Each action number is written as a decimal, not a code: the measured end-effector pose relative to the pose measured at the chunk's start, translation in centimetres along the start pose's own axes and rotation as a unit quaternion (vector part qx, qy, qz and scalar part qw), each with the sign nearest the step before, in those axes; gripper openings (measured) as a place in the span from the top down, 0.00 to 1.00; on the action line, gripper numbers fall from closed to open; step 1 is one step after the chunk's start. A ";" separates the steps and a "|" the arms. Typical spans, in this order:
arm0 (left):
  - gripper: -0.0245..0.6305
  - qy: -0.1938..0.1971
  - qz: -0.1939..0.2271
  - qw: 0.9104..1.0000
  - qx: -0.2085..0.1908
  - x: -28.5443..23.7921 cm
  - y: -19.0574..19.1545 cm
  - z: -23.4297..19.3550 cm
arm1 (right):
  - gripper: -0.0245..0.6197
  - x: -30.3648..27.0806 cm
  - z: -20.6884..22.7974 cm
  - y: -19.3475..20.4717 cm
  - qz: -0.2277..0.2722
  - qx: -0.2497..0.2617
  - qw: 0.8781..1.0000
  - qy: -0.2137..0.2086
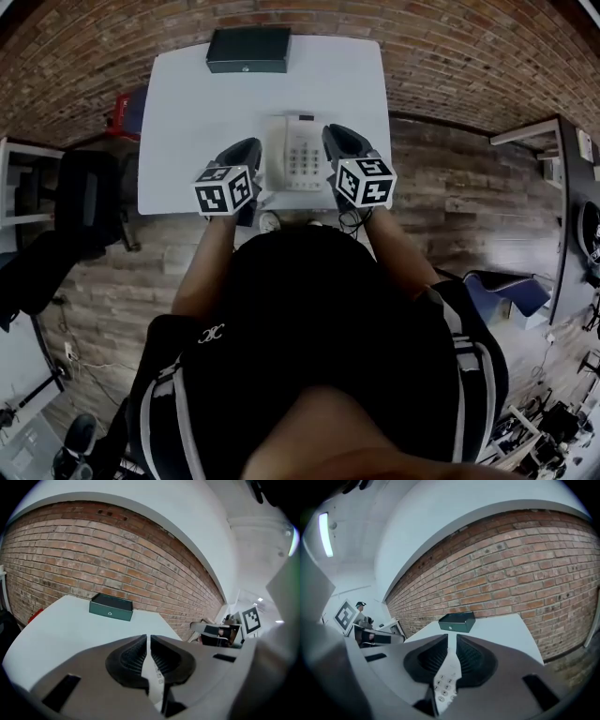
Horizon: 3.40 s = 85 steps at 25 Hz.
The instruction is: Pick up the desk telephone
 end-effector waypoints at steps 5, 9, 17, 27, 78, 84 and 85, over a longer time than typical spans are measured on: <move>0.85 0.032 -0.062 0.998 0.000 -2.4 1.5 -1.1 | 0.85 -1.9 1.5 3.0 -0.045 -0.080 0.996 -0.009; 0.77 0.033 -0.099 0.994 -0.023 -4.1 2.5 -1.9 | 0.80 -3.1 2.5 4.9 -0.074 -0.103 0.992 0.001; 0.56 0.073 -0.154 0.985 0.026 -7.1 4.4 -3.2 | 0.73 -4.4 4.0 7.6 -0.118 -0.142 0.983 0.012; 0.55 0.109 -0.177 0.972 0.108 -8.8 5.7 -4.9 | 0.73 -6.0 4.4 9.8 -0.153 -0.170 0.974 -0.005; 0.54 0.188 0.047 0.981 -0.015 1.7 -10.6 6.0 | 0.76 2.3 0.2 -12.5 0.100 -0.031 0.994 -0.027; 0.54 0.202 0.101 0.973 -0.053 4.5 -13.5 8.5 | 0.76 5.1 -1.0 -16.5 0.152 -0.003 0.988 -0.024; 0.54 0.202 0.106 0.972 -0.056 4.8 -13.7 8.7 | 0.76 5.3 -1.1 -16.9 0.157 0.001 0.987 -0.025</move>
Point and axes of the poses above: the fingertips, and each gripper's own axes: x backward along the fingers, z to its right, y out of its underside, the point moved 6 cm from there along x, backward along the fingers, and after that the axes turned 6 degrees about x, right-handed, at the moved point
